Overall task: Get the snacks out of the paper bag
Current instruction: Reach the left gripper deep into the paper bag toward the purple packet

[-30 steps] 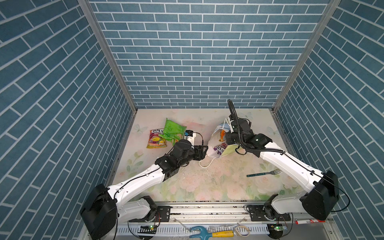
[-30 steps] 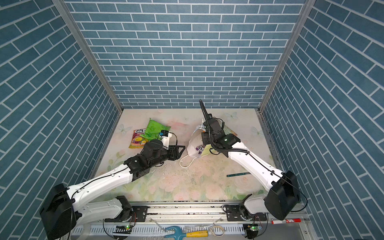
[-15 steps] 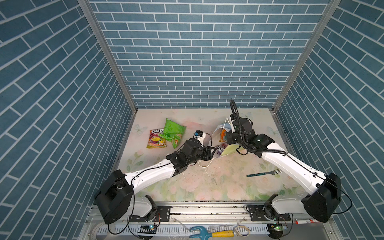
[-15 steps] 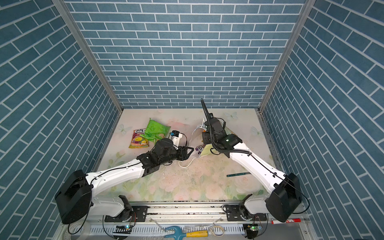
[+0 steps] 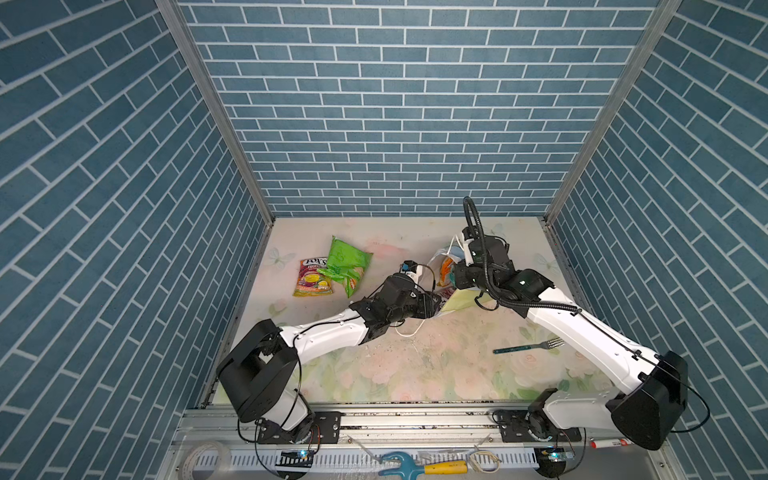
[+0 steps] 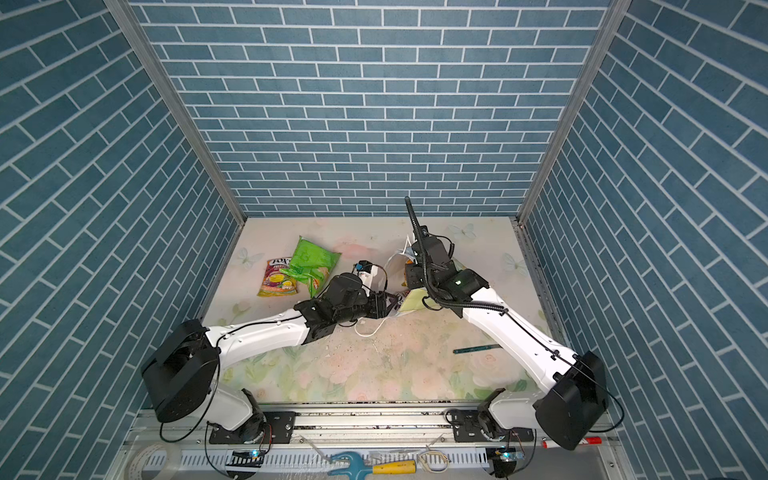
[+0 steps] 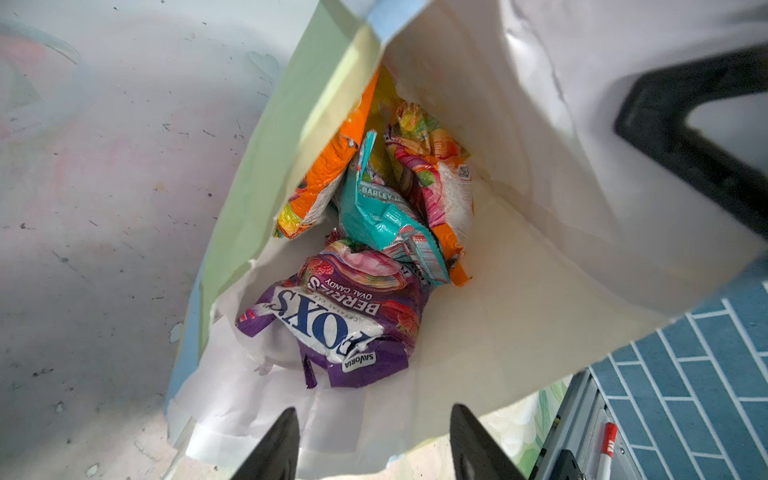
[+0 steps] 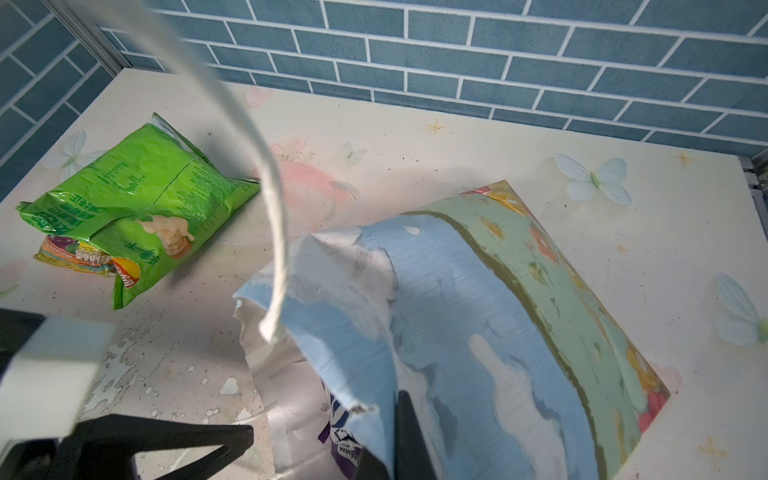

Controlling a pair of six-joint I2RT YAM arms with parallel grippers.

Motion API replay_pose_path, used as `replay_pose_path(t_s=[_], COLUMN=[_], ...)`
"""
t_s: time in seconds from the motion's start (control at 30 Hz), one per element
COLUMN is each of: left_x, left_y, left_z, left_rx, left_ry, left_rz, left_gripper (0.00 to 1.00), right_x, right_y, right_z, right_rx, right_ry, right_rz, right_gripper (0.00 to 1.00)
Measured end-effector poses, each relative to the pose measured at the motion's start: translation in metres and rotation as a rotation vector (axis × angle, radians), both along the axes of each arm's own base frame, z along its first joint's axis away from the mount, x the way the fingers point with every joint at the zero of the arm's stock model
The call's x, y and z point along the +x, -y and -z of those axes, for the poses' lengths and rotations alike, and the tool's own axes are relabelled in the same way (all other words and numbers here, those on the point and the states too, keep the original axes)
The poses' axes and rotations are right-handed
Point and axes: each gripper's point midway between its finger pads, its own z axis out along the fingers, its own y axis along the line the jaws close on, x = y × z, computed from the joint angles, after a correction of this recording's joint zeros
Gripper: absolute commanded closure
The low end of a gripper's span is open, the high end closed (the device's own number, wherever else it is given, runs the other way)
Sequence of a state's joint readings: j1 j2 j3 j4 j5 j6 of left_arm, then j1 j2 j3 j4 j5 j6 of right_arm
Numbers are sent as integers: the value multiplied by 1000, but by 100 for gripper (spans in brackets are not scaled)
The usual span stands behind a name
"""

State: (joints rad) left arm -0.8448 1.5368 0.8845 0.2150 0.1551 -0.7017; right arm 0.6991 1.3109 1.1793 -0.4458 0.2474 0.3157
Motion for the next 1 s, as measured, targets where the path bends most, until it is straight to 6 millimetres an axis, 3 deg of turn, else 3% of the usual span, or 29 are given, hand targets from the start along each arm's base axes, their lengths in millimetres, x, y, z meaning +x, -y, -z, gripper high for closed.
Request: replay_pose_path(t_s=[0.2,0.6,1.0], left_x=[7,13,19], left_y=[6,8,6], left_z=[3,30,42], left_rx=[10,63,99], left_ry=[-6,-67,-64], left_rz=[-9,-38,-55], left_gripper=[35,35,35], right_x=[-3,-4,-5], right_y=[2,1,1], right_z=[0,3,4], right_rx=[4,29,58], right_ry=[3,-5,-5], right_rz=[1,12,21], right_gripper=[100,100,100])
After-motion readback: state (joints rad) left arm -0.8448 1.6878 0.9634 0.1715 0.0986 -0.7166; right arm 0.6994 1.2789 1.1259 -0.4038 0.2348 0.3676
